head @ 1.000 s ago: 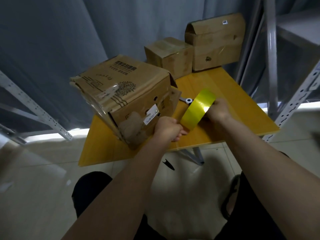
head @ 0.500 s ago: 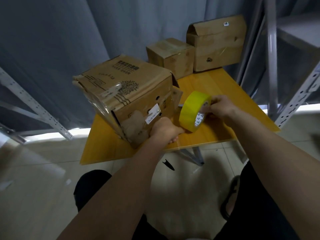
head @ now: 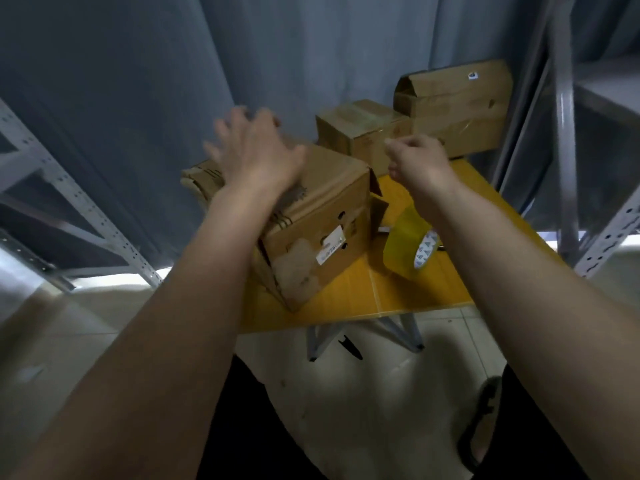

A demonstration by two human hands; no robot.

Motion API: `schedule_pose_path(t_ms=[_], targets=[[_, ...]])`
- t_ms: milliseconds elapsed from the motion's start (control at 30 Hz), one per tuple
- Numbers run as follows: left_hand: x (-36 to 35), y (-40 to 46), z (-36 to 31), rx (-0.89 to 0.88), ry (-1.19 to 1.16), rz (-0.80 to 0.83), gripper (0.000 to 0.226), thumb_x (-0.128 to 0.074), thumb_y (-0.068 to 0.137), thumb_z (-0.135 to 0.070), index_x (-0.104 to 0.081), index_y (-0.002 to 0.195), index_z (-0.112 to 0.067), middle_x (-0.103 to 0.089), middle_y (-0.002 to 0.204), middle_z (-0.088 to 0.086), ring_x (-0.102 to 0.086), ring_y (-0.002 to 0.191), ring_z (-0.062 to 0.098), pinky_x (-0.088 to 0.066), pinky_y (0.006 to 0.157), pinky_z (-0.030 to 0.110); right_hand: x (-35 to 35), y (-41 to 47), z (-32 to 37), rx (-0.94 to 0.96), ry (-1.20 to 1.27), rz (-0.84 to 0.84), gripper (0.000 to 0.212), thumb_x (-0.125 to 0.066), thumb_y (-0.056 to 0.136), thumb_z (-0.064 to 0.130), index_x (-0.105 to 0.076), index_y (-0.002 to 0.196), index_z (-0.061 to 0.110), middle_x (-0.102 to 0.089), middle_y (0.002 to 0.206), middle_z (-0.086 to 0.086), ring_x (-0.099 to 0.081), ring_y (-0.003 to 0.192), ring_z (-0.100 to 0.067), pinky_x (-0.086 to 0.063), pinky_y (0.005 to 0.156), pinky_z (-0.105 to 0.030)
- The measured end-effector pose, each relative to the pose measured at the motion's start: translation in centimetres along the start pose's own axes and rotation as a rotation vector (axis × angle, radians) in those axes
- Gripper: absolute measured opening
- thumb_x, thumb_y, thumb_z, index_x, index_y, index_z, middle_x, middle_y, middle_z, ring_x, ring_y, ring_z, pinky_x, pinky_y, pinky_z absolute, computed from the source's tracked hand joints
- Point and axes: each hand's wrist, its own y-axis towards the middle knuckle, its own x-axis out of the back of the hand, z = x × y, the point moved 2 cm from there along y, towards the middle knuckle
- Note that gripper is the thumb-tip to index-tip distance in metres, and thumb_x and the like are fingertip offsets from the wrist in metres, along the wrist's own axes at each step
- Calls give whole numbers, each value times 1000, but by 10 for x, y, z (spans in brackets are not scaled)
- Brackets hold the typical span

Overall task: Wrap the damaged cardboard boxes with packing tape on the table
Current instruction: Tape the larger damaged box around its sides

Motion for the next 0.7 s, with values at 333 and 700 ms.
schedule_pose_path(t_ms=[333,700], targets=[[-40,30,109,616,-856,79,117,-89,63,-40,-13,153,-35,-25,157,8,-39,136,37,-44,103,55,-55,8,-22,-538,296,-68,49,-57,87,47,-55,125,15,-63,114,-8,-59,88,-25,-44,60,-35],[-41,19,124,674,-1433,66,63,-62,89,3,-34,140,-21,-60,124,12,-68,95,27,-61,60,45,-74,10,-2,-493,432,51,34,-47,91,46,-68,82,20,-70,80,-5,-62,76,-26,-50,68,-37]])
